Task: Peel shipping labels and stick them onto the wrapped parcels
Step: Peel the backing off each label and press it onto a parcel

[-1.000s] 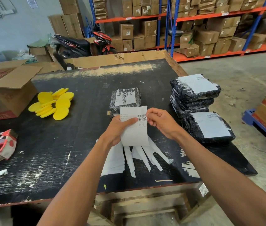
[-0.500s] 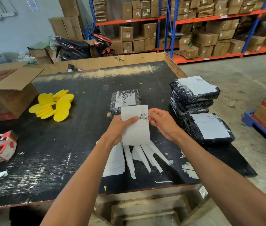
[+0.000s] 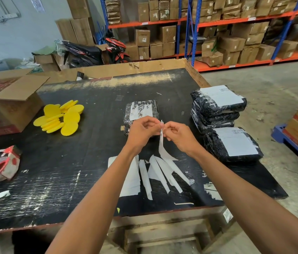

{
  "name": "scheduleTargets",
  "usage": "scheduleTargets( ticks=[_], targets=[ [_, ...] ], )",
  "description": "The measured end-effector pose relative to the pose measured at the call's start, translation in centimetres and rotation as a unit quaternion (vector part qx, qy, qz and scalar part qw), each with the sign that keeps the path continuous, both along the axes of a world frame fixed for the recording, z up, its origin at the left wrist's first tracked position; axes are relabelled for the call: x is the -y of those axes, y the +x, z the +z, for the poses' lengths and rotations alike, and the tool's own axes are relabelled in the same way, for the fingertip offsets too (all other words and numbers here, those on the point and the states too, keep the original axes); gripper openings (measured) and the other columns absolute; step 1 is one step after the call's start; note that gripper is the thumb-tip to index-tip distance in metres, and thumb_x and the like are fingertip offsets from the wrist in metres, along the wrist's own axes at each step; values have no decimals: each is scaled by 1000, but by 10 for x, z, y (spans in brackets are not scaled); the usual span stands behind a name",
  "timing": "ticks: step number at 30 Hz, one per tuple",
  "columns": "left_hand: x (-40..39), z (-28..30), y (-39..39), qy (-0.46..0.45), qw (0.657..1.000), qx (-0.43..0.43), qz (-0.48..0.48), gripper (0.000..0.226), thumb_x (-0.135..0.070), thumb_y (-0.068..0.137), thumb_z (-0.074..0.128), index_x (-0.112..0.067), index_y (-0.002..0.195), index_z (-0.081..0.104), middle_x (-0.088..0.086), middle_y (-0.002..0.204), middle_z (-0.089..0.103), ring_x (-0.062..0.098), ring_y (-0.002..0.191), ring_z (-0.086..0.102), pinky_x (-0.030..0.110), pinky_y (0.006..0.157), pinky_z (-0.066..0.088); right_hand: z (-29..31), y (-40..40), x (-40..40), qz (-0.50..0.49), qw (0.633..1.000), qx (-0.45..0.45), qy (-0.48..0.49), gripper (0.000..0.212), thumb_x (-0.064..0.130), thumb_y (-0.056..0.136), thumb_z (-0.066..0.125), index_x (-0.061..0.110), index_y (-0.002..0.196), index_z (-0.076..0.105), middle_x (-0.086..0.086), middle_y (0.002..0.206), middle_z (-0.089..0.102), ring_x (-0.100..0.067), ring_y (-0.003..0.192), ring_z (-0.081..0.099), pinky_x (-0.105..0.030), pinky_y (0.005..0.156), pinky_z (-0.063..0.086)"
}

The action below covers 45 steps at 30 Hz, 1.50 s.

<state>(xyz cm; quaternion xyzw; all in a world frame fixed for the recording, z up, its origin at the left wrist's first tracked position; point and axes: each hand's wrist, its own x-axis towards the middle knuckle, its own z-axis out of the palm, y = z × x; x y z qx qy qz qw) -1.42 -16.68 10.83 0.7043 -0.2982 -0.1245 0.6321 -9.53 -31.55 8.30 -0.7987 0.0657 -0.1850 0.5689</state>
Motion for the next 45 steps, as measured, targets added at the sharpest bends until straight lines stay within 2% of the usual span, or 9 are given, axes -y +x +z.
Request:
scheduleTargets(
  ticks=[4, 14, 17, 19, 22, 26, 32, 39, 45],
  targets=[
    [1, 0, 3, 9, 1000, -15, 5, 12, -6, 86, 76, -2, 96, 73, 21, 88, 74, 27, 79, 72, 37, 80, 62, 1, 0, -2, -2, 1000, 0, -30, 14, 12, 94, 62, 17, 84, 71, 15, 53, 56, -3, 53, 46, -18, 59, 40],
    [0, 1, 0, -27, 997, -65, -21, 13, 0, 89, 70, 3, 102, 72, 13, 85, 77, 20, 77, 75, 26, 75, 61, 1, 1, 0, -8, 999, 6, -48, 16, 17, 95, 61, 18, 82, 70, 15, 55, 57, -4, 56, 48, -26, 63, 41],
    [-1, -1, 3, -19, 997, -68, -21, 18, -6, 91, 70, -4, 109, 72, 10, 92, 76, 20, 86, 73, 30, 82, 59, 5, 0, -2, -1, 999, 2, 33, 27, 10, 94, 55, 25, 75, 67, 6, 60, 56, -8, 58, 47, -25, 61, 39],
    [0, -7, 8, 34, 997, -68, -9, 31, -25, 94, 70, -18, 123, 65, 2, 105, 72, 16, 96, 68, 32, 87, 55, 8, 1, -4, 14, 990, 13, 141, 27, 4, 97, 51, 16, 80, 67, 1, 63, 54, -8, 57, 44, -22, 59, 37],
    [-3, -14, 12, 46, 983, -179, -7, 56, -45, 88, 72, -24, 136, 52, 7, 126, 66, 23, 109, 67, 38, 90, 57, 11, -1, -3, 36, 974, 23, 224, 23, 2, 99, 48, 9, 86, 65, 1, 66, 54, -7, 57, 43, -21, 59, 36],
    [-11, -15, 13, -70, 959, -273, -42, 37, -19, 90, 72, -11, 125, 62, 14, 118, 73, 24, 101, 72, 38, 81, 59, 9, -3, 3, 31, 985, 14, 168, 18, 3, 99, 52, 7, 85, 64, 2, 66, 58, -7, 57, 47, -20, 59, 39],
    [-14, -12, 18, -69, 971, -229, 1, 41, -3, 81, 79, -8, 118, 64, 14, 112, 75, 29, 100, 72, 45, 87, 59, 2, -6, 5, 32, 990, 18, 136, 14, 6, 98, 58, 8, 88, 68, -2, 74, 66, -9, 63, 57, -19, 61, 46],
    [-16, -16, 16, -65, 979, -194, 15, 34, -4, 79, 81, -14, 108, 67, 11, 106, 77, 26, 94, 74, 45, 85, 60, 0, -5, 4, 6, 990, 25, 139, 14, 6, 98, 58, 9, 93, 70, -7, 83, 74, -17, 69, 66, -26, 64, 52],
    [-18, -17, 18, -41, 983, -180, 20, 39, -7, 78, 82, -12, 114, 67, 10, 108, 76, 28, 98, 74, 48, 88, 59, -1, -2, 6, -10, 995, 19, 99, 12, 8, 97, 60, 9, 92, 71, -14, 86, 73, -16, 66, 63, -25, 61, 49]
  ],
)
